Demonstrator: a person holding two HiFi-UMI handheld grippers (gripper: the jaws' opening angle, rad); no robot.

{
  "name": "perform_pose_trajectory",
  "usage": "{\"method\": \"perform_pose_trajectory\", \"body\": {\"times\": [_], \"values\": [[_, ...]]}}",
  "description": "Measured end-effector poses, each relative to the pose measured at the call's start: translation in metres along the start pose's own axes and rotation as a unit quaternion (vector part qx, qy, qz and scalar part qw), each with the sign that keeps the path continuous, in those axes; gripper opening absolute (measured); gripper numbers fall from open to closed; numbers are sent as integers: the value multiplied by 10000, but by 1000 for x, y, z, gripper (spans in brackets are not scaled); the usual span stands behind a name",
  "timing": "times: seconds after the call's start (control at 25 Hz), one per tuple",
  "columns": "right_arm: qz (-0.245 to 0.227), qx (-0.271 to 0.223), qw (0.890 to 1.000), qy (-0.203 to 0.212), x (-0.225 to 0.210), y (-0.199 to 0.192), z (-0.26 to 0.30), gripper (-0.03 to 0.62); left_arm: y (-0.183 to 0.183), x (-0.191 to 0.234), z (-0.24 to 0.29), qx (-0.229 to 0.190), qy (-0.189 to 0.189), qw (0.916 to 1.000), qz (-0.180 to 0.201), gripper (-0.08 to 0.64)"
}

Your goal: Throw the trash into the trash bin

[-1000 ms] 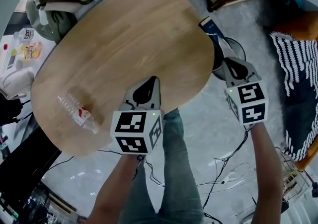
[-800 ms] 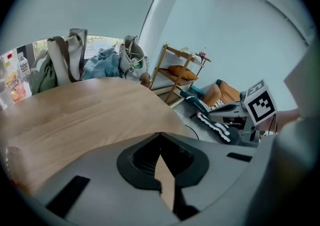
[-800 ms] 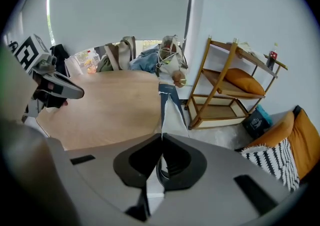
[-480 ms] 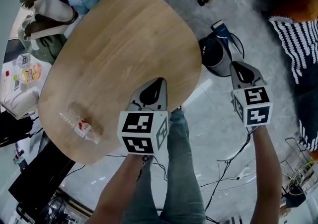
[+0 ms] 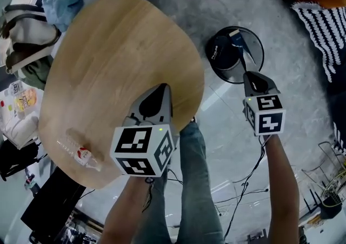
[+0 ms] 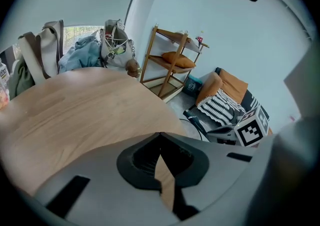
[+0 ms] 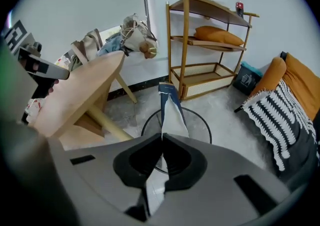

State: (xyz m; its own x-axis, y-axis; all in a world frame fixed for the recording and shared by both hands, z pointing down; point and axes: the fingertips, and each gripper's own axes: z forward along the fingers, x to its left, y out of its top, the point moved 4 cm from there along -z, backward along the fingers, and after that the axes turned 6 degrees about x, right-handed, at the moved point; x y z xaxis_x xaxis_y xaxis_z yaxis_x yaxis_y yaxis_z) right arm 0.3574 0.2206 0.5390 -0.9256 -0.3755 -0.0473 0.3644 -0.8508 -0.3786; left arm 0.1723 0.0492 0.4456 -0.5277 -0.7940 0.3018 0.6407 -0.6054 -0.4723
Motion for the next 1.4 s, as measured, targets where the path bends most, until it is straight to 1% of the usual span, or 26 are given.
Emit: {"method": "perform_pose_trajectory", "body": {"times": [0.28,0.52,0.6,0.72,0.76,0.96,1.16,1.4], "values": [[412,185,9990,-19,-14,-24,33,14,6,-2,20,198,61,9995,247,11],[524,262,9983,-10,-17,-28,44,17,13,-4,29,227,76,9993,294,11],[567,254,9981,-59,-20,-28,47,32,14,-6,31,217,74,9994,268,11],[579,240,9980,-23,-20,-28,49,92,13,-8,31,211,60,9995,225,11],[590,226,9980,-26,-20,-28,49,100,12,-9,31,219,55,9995,218,11],[572,182,9982,-38,-21,-28,46,100,7,-11,30,250,72,9994,218,11],[505,177,9985,-80,-20,-29,39,97,3,-7,24,213,95,9996,136,11],[452,100,9988,-157,-22,-19,23,97,-5,-1,11,162,145,9998,35,11]]}}
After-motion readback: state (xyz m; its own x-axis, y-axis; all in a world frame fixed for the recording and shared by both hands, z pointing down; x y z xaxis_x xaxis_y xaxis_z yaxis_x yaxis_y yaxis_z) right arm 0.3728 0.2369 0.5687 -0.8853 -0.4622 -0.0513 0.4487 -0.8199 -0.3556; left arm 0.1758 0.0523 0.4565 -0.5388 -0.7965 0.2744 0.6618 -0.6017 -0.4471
